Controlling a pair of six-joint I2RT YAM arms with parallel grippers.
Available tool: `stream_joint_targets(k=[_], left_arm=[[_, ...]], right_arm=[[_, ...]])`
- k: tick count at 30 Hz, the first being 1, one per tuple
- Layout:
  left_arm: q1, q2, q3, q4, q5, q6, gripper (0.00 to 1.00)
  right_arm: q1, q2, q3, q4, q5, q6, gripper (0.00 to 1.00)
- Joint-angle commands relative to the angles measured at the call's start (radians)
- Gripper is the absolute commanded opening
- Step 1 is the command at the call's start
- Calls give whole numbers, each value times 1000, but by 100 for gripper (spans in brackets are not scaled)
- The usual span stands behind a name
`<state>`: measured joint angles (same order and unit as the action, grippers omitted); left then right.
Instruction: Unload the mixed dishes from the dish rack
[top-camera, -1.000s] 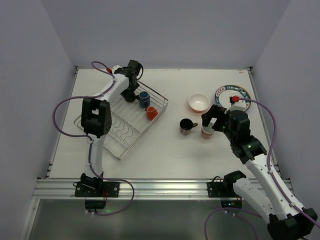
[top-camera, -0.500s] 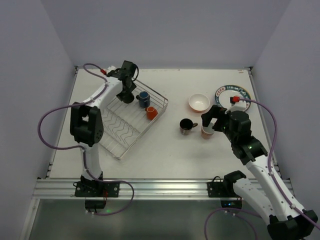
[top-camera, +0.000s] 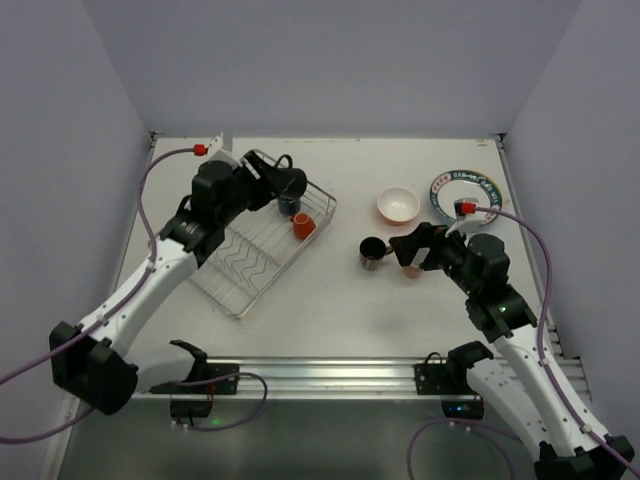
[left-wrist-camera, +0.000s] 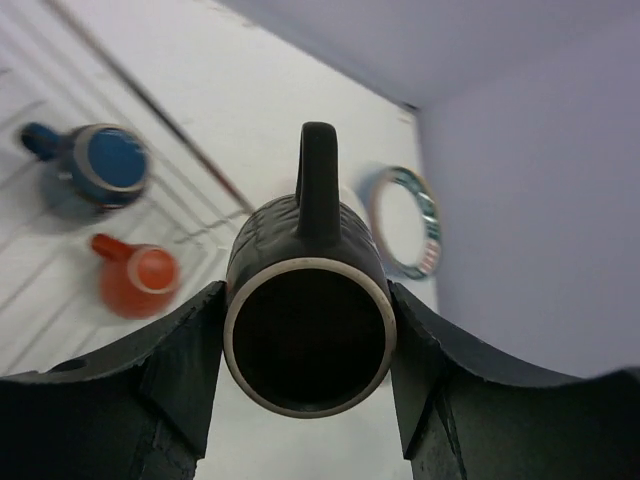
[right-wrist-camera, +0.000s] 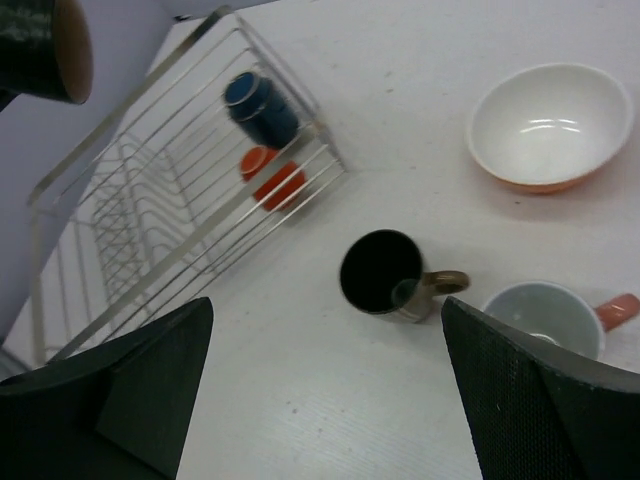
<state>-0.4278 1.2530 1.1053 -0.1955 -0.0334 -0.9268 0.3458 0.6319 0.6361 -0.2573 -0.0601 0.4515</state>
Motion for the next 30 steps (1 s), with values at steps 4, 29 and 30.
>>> stream_joint_targets(k=[4,29,30], left_arm=[[-80,-211,-261,676,476,-137,0],[-313,-150,-529,1108,481,-552,0],[-315,-149,-529,1102,477,-558,0]], right_arm=[[-2,-83,-16,298,-548,70,97],[116,46,36,552,-771,144,67],[122,51,39,547,-762,135,67]])
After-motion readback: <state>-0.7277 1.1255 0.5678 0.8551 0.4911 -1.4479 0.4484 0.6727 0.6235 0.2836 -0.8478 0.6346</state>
